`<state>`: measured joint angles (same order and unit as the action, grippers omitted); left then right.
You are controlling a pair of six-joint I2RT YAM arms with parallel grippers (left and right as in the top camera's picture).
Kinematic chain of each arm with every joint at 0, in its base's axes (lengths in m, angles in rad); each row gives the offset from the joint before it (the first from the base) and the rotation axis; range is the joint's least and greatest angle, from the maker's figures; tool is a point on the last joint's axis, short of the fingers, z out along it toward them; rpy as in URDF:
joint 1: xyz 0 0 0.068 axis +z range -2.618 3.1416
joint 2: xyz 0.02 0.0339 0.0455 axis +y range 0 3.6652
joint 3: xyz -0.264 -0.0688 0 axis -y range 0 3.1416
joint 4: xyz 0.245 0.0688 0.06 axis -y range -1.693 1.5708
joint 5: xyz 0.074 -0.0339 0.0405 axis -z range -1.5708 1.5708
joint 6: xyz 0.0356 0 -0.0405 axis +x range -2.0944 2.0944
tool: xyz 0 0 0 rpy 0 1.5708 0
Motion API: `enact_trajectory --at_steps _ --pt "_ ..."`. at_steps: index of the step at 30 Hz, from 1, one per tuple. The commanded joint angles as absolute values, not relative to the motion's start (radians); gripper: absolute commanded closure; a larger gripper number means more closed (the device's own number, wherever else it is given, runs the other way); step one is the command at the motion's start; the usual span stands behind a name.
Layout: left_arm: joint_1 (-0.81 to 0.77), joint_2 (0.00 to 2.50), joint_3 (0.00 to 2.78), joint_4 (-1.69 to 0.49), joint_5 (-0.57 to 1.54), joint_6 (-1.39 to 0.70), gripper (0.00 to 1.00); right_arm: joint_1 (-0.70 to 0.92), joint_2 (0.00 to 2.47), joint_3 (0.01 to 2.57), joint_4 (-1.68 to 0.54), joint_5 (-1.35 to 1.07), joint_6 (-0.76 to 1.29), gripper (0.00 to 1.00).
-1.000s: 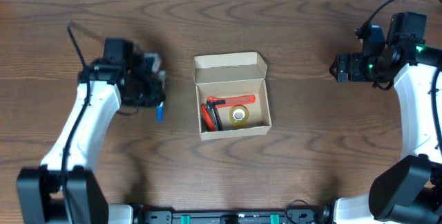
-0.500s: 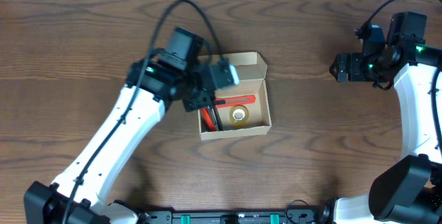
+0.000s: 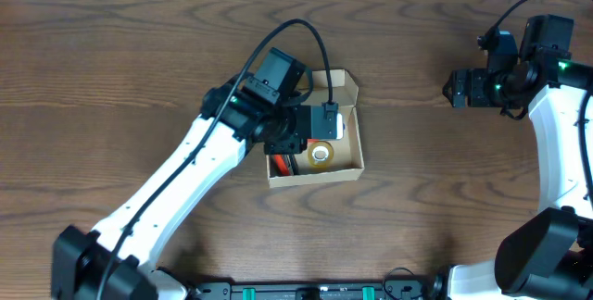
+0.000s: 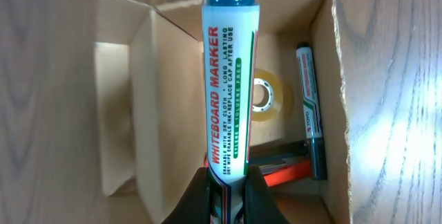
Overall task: Pack container
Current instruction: 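Carry the blue marker into the box and lower it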
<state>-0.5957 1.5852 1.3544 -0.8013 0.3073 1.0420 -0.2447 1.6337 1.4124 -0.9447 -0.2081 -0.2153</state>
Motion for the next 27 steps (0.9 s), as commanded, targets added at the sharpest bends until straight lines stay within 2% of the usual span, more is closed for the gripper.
enact_trajectory --at_steps 1,17,24,26,27 --pt "-0.596 1.66 1.373 -0.786 0.315 1.063 0.94 -0.252 1.642 1.409 -0.942 -0.206 -0.211 0.06" --pt "-0.596 1.943 1.373 -0.735 0.367 1.055 0.94 -0.252 1.642 1.409 -0.947 -0.206 -0.21 0.07" --pt "-0.596 1.98 1.373 -0.735 0.366 1.011 0.69 -0.252 1.642 1.409 -0.947 -0.206 -0.21 0.07" --pt "-0.596 1.979 1.373 -0.736 0.363 1.004 0.67 -0.252 1.642 1.409 -0.947 -0.206 -0.21 0.07" --pt "-0.596 1.977 1.373 -0.735 0.358 0.992 0.6 -0.252 1.642 1.409 -0.947 -0.206 -0.21 0.07"
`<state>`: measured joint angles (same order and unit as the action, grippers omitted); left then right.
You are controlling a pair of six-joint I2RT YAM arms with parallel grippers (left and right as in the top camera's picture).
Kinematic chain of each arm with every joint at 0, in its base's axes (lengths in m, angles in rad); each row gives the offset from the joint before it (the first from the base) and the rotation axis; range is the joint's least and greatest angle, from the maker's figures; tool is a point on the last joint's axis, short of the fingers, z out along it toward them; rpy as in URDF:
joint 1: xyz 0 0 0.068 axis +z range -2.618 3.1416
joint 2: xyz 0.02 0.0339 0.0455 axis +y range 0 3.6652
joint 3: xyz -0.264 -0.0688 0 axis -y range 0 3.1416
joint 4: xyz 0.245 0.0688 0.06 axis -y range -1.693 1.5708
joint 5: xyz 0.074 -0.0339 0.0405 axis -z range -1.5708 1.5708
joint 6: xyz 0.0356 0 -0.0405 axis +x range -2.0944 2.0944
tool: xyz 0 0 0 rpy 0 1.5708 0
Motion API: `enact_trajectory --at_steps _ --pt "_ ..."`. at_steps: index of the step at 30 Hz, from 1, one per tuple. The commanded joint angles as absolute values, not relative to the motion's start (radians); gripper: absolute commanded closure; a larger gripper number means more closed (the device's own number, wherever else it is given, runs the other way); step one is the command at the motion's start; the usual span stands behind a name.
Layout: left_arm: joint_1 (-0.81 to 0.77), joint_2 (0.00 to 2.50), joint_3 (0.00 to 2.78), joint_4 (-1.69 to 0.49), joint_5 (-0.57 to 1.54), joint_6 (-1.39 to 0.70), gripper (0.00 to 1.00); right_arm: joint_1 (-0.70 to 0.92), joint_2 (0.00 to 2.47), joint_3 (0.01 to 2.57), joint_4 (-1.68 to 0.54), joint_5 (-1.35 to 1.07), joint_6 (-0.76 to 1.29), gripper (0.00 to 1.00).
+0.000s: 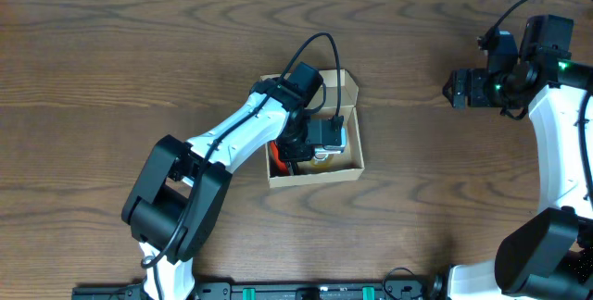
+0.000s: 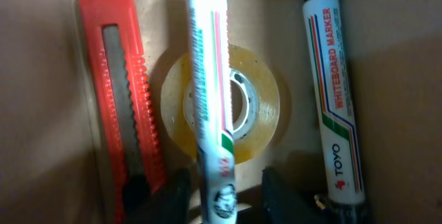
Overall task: Pack container
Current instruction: 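Carry the blue marker into the box and lower it, then open left gripper and lift it out of the box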
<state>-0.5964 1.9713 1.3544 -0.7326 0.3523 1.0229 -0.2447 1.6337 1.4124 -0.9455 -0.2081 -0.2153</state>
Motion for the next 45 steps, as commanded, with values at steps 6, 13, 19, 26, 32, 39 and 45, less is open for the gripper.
enact_trajectory --at_steps 6,13,19,26,32,39,45 --pt "-0.596 1.93 1.398 -0.741 0.322 0.91 0.23 -0.252 1.642 1.409 -0.946 -0.206 -0.211 0.06" --pt "-0.595 1.822 1.451 -0.755 0.238 0.847 0.12 -0.252 1.642 1.409 -0.948 -0.206 -0.21 0.06" --pt "-0.593 1.705 1.487 -0.756 0.067 0.693 0.05 -0.252 1.642 1.409 -0.947 -0.206 -0.21 0.06" --pt "-0.5 1.602 1.489 -0.81 0.026 0.472 0.05 -0.252 1.642 1.409 -0.955 -0.208 -0.21 0.02" --pt "-0.243 1.594 1.488 -0.82 0.188 0.05 0.2 -0.248 1.643 1.409 -0.95 -0.369 -0.188 0.87" --pt "-0.028 1.625 1.455 -0.825 0.423 -0.139 0.43 -0.226 1.701 1.409 -0.953 -0.47 -0.061 0.99" --pt "0.053 1.716 1.426 -0.811 0.655 -0.157 0.82 -0.168 1.826 1.409 -0.949 -0.527 -0.048 0.99"
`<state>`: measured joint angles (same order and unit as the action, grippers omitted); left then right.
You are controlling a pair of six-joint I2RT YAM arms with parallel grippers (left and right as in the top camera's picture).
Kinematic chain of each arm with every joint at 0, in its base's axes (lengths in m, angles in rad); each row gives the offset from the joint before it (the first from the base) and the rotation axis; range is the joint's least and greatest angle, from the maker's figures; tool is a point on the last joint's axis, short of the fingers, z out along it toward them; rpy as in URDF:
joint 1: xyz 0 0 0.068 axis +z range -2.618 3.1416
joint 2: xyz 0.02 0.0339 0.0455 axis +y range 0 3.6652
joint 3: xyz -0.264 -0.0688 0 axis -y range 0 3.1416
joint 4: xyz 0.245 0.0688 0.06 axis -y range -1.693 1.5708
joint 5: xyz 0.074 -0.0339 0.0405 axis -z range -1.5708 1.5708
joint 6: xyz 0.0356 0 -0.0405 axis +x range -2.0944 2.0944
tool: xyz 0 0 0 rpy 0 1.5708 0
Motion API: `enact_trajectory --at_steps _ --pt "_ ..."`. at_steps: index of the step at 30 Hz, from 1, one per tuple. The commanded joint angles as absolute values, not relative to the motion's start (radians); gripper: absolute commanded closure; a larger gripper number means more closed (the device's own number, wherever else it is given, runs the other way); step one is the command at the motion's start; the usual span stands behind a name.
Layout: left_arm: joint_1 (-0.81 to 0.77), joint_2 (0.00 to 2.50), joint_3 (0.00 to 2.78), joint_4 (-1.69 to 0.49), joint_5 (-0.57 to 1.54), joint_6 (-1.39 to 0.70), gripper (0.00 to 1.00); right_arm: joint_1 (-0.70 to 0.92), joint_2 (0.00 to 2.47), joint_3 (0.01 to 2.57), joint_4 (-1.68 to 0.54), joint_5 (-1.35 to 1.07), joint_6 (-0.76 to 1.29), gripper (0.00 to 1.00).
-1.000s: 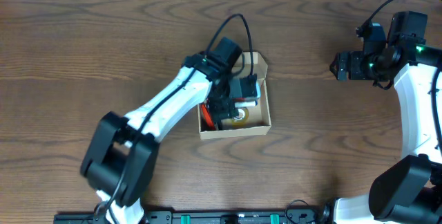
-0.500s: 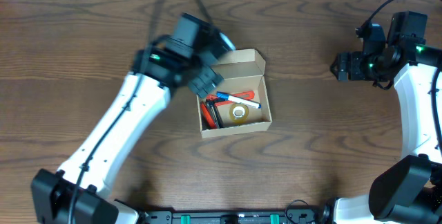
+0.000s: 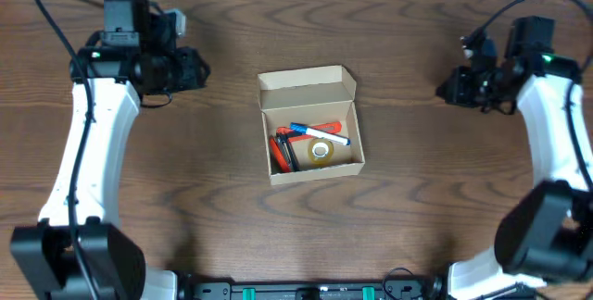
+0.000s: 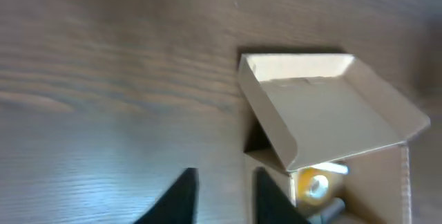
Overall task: Pack container
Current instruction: 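Open left gripper and lift it out of the box, then push the box lid flaps closed with both grippers from either side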
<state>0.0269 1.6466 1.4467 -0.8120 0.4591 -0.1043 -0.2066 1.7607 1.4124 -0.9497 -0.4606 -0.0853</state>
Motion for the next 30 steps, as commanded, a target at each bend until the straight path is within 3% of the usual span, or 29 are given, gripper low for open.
enact_trajectory --at_steps 1,4,18,30 --pt "0.058 1.735 1.426 -0.805 0.686 -0.157 0.85 -0.155 1.853 1.409 -0.945 -0.54 -0.046 0.99" --pt "0.069 1.8 1.426 -0.78 0.777 -0.157 0.94 -0.133 1.905 1.409 -0.93 -0.579 -0.033 0.99" --pt "0.079 2.083 1.426 -0.72 1.044 -0.094 0.94 -0.026 2.039 1.409 -0.869 -0.641 0.074 0.99" --pt "0.078 2.212 1.426 -0.68 1.127 -0.066 0.94 0.023 2.05 1.409 -0.791 -0.666 0.144 0.99"
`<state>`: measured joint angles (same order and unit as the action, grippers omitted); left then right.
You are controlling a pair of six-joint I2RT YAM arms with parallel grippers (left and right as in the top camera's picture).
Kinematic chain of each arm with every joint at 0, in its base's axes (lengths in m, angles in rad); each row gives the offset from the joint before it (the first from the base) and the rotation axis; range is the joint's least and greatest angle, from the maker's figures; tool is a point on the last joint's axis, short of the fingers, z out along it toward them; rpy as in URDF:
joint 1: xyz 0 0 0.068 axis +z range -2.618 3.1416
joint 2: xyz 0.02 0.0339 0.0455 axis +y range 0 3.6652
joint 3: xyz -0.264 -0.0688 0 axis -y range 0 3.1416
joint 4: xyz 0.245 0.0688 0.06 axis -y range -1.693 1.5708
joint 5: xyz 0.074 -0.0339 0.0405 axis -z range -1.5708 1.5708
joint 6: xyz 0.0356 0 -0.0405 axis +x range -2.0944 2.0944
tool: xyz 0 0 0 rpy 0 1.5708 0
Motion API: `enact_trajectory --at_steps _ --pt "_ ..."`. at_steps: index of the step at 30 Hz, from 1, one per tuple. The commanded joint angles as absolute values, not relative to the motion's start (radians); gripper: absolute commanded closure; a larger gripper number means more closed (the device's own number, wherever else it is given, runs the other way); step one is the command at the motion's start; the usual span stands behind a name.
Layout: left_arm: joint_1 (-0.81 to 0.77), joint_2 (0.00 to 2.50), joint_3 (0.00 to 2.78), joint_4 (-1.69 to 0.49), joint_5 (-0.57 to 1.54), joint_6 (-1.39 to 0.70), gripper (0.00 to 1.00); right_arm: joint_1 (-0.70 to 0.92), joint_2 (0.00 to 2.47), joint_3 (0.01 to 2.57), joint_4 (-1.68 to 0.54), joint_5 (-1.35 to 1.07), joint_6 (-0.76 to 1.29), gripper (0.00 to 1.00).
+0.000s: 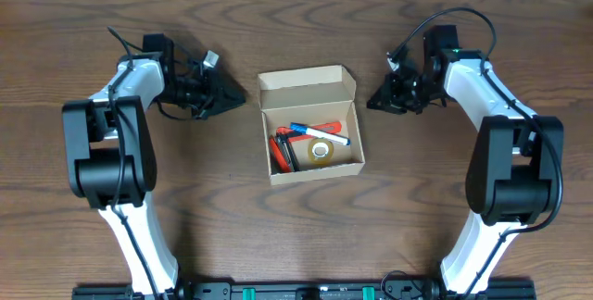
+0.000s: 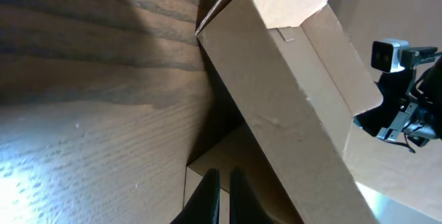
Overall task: Pack container
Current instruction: 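Push the box lid flaps closed with both grippers from either side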
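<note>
The open cardboard box [image 1: 357, 143] stands mid-table with its lid flap [image 1: 306, 80] raised at the far side. Inside lie a blue-capped white marker [image 1: 320, 133], a red cutter [image 1: 278, 144], a tape roll [image 1: 321, 153] and a black marker [image 1: 288, 158]. My left gripper [image 1: 239, 102] points at the box's left wall, a short way off, shut and empty. In the left wrist view its fingertips [image 2: 209, 195] nearly touch just before the box corner, under the slanting flap [image 2: 290, 99]. My right gripper [image 1: 374, 105] points at the right wall, its tips drawn to one point.
Brown wood-grain table [image 1: 185, 207] all round the box. In the left wrist view my right arm [image 2: 404, 86] shows beyond the flap. Cables loop above both wrists.
My left gripper has come from the far left down to the box's left side and its fingers have shut. The right gripper has moved in from the far right, close to the box's right wall.
My left gripper held the blue-capped marker over the open box. Then it was down inside, the marker lying across the tape roll. Later the marker lay in the box and the left arm was far off left. Now both grippers flank the box.
</note>
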<state>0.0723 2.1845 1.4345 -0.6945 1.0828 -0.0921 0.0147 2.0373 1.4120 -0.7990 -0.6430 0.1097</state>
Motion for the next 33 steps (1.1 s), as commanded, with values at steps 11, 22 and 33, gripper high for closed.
enact_trajectory --at_steps 11,22,33 --pt "0.062 2.261 1.426 -0.648 1.151 -0.079 0.94 0.026 2.107 1.409 -0.739 -0.671 0.179 0.99" --pt "0.007 2.289 1.426 -0.519 1.179 -0.19 0.94 0.027 2.15 1.409 -0.686 -0.689 0.18 0.99" --pt "-0.06 2.289 1.426 -0.357 1.179 -0.319 0.94 0.028 2.184 1.409 -0.654 -0.767 0.194 0.99"
